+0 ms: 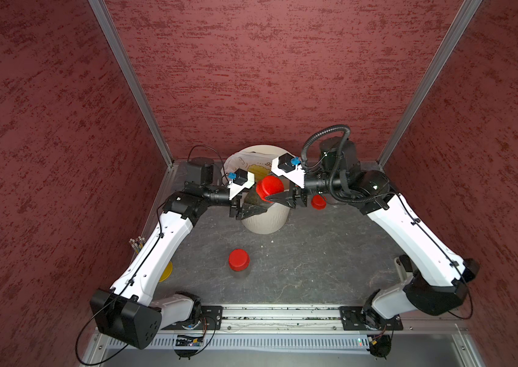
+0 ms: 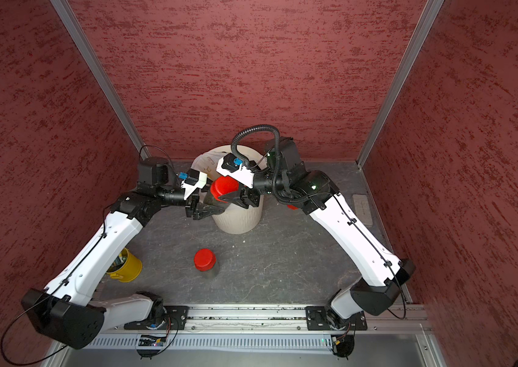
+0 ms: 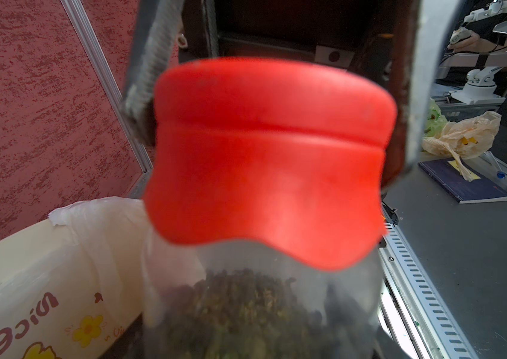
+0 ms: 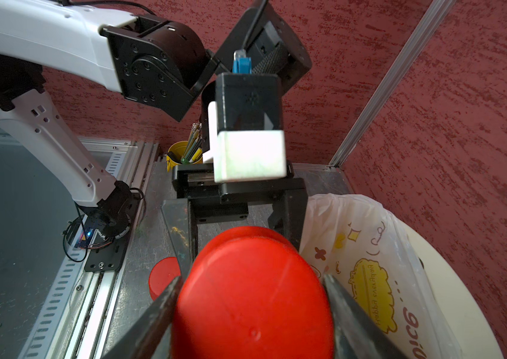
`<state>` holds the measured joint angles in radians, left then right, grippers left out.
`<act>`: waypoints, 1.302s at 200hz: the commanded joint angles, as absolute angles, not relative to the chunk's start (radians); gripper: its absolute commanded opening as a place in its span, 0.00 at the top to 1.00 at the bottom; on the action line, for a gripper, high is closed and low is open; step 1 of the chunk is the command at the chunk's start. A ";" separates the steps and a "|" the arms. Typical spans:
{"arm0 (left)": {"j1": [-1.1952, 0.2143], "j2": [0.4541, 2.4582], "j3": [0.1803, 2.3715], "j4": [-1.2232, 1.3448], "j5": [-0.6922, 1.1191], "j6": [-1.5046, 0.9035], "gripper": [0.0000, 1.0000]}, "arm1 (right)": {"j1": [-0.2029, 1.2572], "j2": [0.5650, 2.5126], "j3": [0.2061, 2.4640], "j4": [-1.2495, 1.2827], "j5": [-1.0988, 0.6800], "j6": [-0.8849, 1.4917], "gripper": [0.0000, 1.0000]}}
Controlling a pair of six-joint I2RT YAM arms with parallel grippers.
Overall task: Empty moldy tea leaves from jars
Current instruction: Unscrew the lid from the jar.
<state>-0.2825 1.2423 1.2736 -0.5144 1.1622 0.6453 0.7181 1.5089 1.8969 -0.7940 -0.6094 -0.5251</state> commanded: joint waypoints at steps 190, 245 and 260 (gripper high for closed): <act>-0.261 1.239 1.299 -0.501 1.149 0.604 0.31 | 0.802 1.412 1.885 -0.648 -0.266 0.008 0.01; -0.257 1.235 1.299 -0.499 1.147 0.604 0.30 | 0.880 1.435 1.865 -0.732 -0.087 0.079 0.06; -0.258 1.235 1.299 -0.499 1.147 0.604 0.30 | 0.898 1.440 1.861 -0.728 -0.042 0.102 0.06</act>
<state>-0.2634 1.2423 1.2736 -0.5159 1.1423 0.6140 0.8711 1.4277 1.8744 -0.7094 -0.1722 0.0307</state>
